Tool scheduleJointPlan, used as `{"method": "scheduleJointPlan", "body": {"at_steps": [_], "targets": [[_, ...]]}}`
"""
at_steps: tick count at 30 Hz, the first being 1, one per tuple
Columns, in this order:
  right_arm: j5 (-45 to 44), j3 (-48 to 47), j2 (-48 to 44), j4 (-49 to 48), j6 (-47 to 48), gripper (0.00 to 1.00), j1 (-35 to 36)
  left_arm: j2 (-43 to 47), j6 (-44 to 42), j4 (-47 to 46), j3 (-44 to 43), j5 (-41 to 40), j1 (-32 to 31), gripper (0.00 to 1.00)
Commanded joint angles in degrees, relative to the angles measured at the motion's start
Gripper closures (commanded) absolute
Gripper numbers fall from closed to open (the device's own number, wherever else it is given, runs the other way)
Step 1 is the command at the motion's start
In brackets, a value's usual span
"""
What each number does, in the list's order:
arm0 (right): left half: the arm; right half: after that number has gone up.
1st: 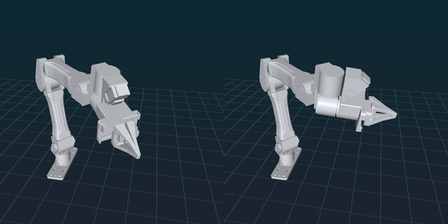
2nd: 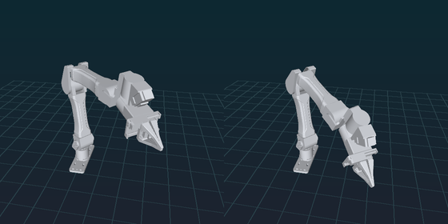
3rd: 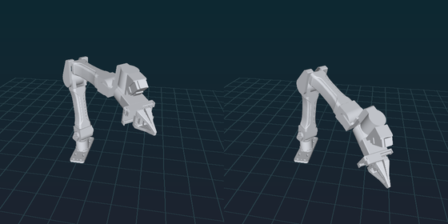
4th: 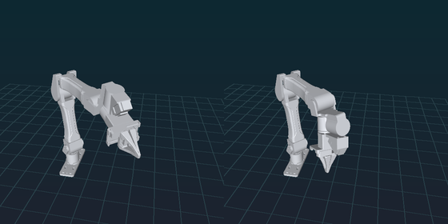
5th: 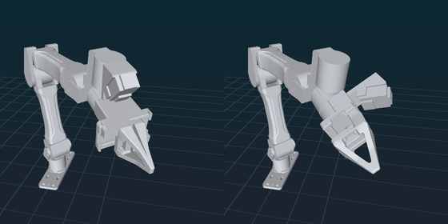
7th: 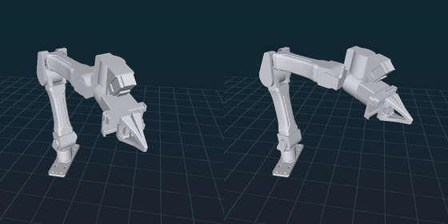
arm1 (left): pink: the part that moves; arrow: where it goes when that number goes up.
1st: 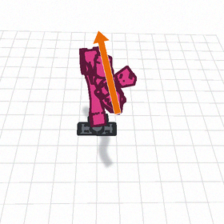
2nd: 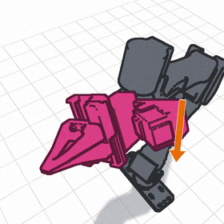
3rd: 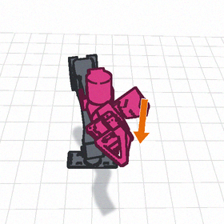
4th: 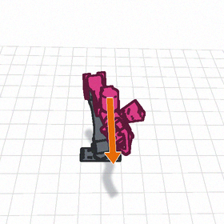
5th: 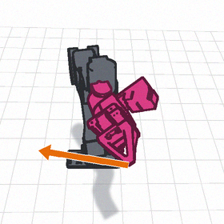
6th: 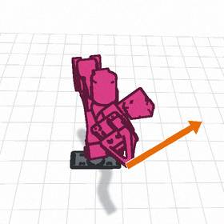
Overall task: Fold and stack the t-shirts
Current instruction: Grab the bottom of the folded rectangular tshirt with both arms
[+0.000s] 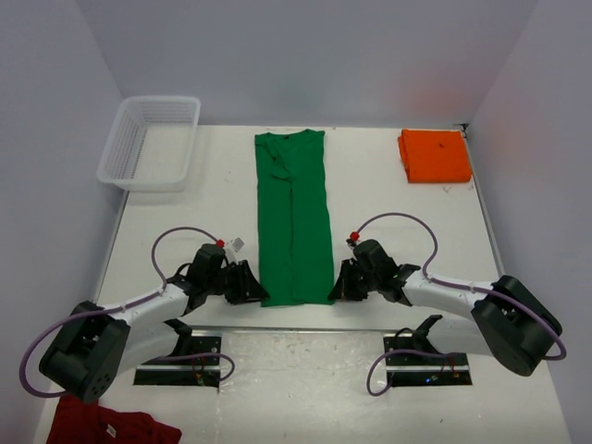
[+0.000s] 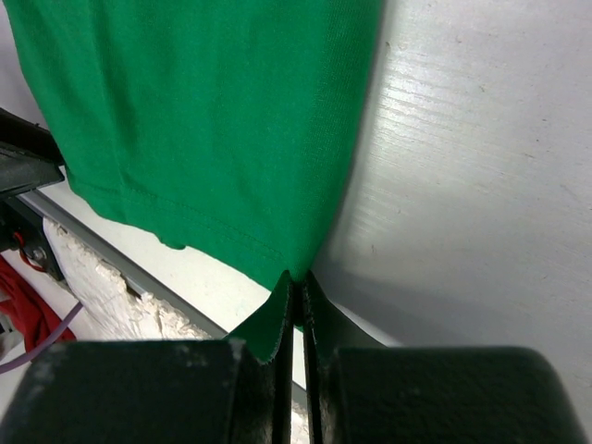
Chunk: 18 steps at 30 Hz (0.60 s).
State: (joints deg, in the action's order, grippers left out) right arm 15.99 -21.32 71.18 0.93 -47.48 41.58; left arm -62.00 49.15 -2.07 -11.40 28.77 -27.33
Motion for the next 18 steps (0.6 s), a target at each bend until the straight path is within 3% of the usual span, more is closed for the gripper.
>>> {"method": "scheduleJointPlan", "body": {"at_steps": [1, 13, 18], "targets": [[-1.2, 0.3, -1.3, 1.1, 0.0, 1.0, 0.3, -1.3, 0.6, -0.8, 2.3, -2.2, -1.1, 0.65], [-1.0, 0.2, -0.7, 1.0, 0.1, 1.0, 0.3, -4.0, 1.0, -4.7, 3.8, -1.4, -1.8, 0.74], [-0.9, 0.1, -0.3, 1.2, 0.2, 1.0, 0.3, -4.3, 0.4, -5.6, 3.9, -1.1, -2.0, 0.97]]}}
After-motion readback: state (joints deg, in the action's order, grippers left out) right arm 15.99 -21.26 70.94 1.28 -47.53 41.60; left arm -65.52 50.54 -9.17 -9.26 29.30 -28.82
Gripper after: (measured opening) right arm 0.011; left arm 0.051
